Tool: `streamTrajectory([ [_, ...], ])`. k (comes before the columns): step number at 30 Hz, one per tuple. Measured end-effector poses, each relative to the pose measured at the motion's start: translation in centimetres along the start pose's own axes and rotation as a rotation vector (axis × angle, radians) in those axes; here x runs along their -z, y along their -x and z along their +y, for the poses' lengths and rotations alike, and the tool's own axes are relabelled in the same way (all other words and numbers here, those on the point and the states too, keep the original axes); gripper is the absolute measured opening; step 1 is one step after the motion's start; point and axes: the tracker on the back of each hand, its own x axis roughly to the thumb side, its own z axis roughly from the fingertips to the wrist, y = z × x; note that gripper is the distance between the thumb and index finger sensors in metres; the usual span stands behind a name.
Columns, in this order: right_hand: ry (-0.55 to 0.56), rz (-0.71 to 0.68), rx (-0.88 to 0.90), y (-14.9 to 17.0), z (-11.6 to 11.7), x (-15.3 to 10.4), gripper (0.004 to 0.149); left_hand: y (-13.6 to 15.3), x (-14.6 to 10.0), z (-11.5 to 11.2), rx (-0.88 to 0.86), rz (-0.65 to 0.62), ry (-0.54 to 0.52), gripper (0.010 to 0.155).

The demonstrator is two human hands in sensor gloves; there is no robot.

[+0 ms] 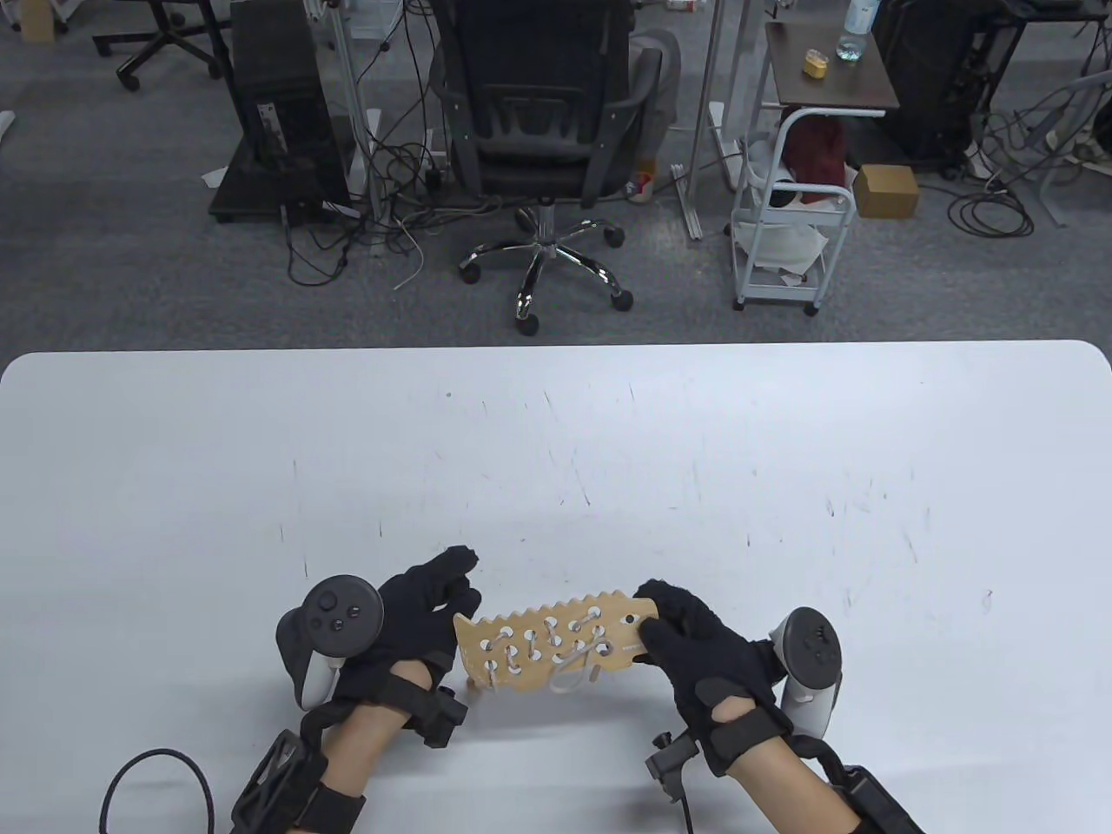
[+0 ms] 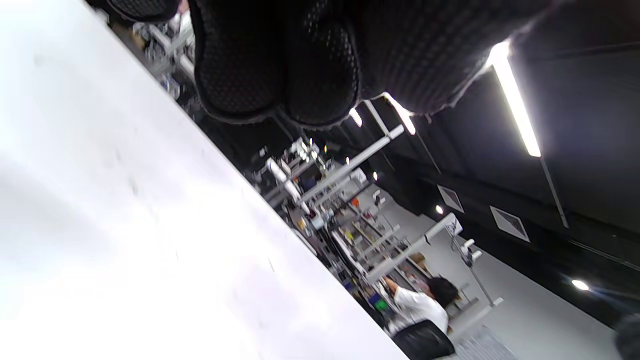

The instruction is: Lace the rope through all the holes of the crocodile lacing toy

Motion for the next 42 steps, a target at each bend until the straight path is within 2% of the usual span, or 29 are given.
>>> streamTrajectory([
  [7, -0.034, 0.028, 0.084, 0.2, 0.4, 0.0, 0.052, 0.0, 0.3, -3.0, -0.09, -0.001, 0.188, 0.053],
  [15, -0.091, 0.039, 0.174, 0.0, 1.1, -0.2, 0.052, -1.3, -0.3, -6.5, -0.203, -0.063, 0.483, 0.057],
  [21, -0.127, 0.03, 0.173, 0.0, 1.7, -0.3, 0.052, -2.5, -1.0, -8.2, -0.218, -0.115, 0.588, 0.062],
  [26, -0.146, 0.034, 0.177, 0.1, 2.1, -0.4, 0.052, -3.4, -1.5, -8.7, -0.214, -0.157, 0.575, 0.048],
  [29, -0.147, 0.033, 0.181, 0.1, 2.1, -0.4, 0.053, -3.5, -1.6, -8.6, -0.212, -0.167, 0.573, 0.047],
  [42, -0.106, 0.02, 0.195, -0.1, 1.3, -0.2, 0.052, -2.6, -1.0, -6.5, -0.226, -0.147, 0.436, 0.045],
])
